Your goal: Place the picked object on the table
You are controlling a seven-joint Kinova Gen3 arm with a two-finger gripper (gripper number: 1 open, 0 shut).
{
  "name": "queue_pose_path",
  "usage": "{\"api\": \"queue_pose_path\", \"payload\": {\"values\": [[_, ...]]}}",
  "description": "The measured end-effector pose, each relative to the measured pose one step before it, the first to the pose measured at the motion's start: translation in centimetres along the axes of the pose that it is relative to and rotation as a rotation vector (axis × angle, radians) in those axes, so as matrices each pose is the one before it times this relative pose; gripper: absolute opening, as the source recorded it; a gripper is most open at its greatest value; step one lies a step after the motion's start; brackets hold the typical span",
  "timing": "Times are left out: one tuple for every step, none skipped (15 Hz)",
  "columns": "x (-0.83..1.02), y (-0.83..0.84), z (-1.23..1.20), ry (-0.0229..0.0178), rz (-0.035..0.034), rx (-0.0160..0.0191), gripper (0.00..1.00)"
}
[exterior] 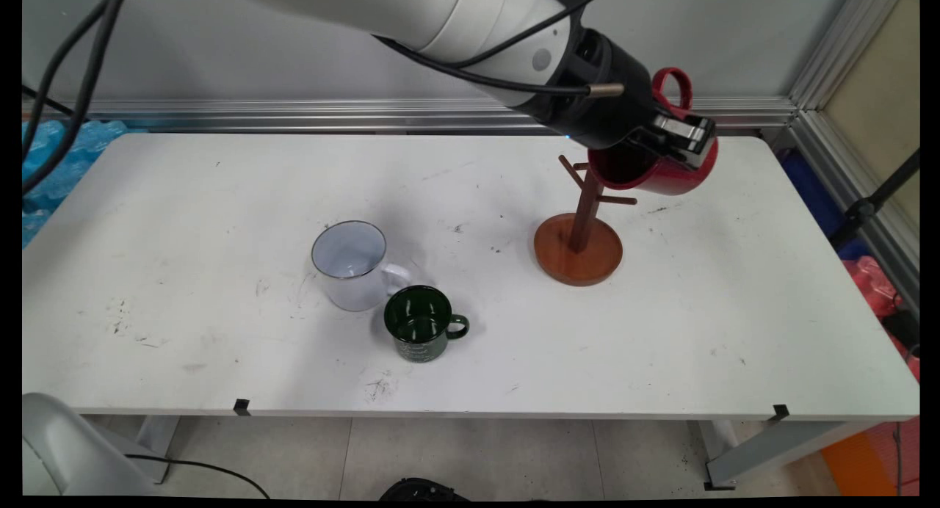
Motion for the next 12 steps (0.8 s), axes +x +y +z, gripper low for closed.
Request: {"api": "queue_pose_path", "payload": {"values": [[0.015,0.114,-0.174,0.00057,0.00109,-0.00345,0.0],[0.027,0.132,-0.288,0.00108,0.00184,-0.00524,0.0],[-0.012,0.074,-0.221,-0.00068,0.00289,-0.00226,0.0],[0.004,0.05,-0.4,-0.00003,0.00365,-0.00393,0.0],[-0.047,0.018,-0.554,-0.00199,0.0073,-0.00381,0.0],[-0.075,-0.055,-0.652,-0.0021,0.00839,-0.00384,0.0],[-0.104,-0.088,-0.634,-0.00266,0.00785,-0.00449,0.0],[-0.187,-0.161,-0.828,-0.00508,0.01213,-0.00498,0.0],[-0.302,-0.287,-0.957,-0.00697,0.01174,-0.00238,0.0],[-0.24,-0.283,-0.826,-0.00469,0.00854,-0.0023,0.0],[-0.191,-0.217,-0.56,-0.00427,0.00621,-0.00056,0.0],[-0.269,-0.345,-0.83,-0.00592,0.0084,-0.0012,0.0]]}}
